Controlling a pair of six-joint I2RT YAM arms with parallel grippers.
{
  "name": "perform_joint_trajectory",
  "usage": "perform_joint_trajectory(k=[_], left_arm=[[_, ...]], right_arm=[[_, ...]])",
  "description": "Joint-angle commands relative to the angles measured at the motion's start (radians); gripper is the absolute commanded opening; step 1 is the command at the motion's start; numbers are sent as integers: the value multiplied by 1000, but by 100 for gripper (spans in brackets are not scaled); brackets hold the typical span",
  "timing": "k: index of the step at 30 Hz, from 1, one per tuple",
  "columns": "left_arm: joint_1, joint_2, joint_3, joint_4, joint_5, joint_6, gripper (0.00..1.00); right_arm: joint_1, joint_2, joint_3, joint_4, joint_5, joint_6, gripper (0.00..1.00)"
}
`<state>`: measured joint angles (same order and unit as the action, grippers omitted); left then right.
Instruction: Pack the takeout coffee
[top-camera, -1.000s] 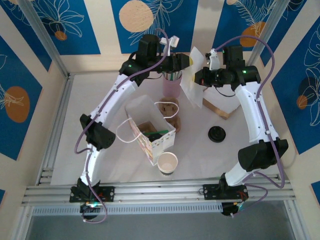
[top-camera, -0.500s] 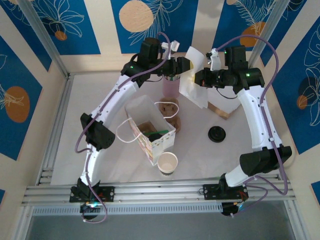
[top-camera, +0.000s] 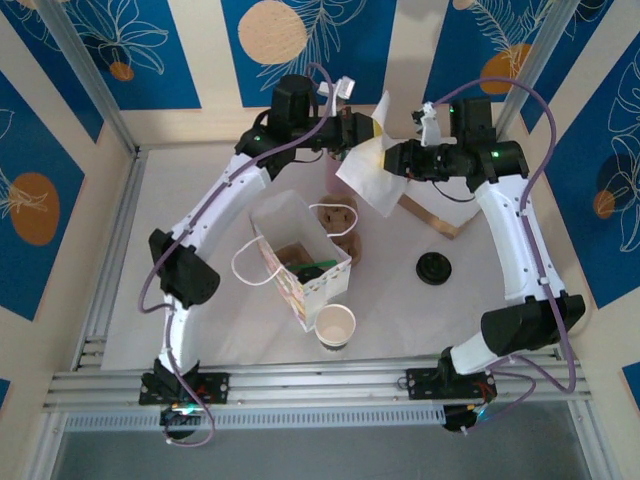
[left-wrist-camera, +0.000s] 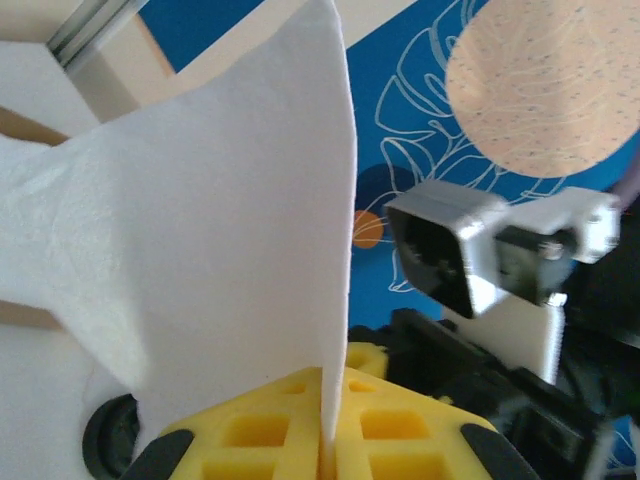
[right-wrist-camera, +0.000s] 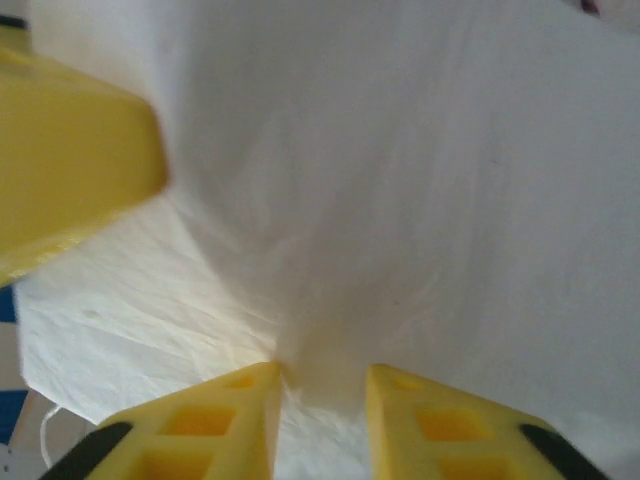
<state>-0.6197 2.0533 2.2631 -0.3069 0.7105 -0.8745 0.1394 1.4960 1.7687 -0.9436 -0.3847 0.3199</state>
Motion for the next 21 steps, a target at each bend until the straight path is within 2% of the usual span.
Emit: perform_joint_trajectory(k=[1, 9, 14, 16, 21], left_arm=[[5, -65, -39, 151, 44, -78, 9], [5, -115, -125, 321, 52, -199, 7], [5, -133, -172, 415, 52, -266, 7], [5, -136, -190, 454, 49, -294, 7], [3, -140, -224, 515, 38, -336, 6]], right_arm=[[-44, -66, -58, 71, -133, 72, 42], [-94, -125, -208, 282, -319, 201, 77], [-85, -138, -272, 429, -378, 296, 88], [-80, -144, -300, 505, -405, 341, 98], [-44, -137, -327, 640, -456, 427, 99]])
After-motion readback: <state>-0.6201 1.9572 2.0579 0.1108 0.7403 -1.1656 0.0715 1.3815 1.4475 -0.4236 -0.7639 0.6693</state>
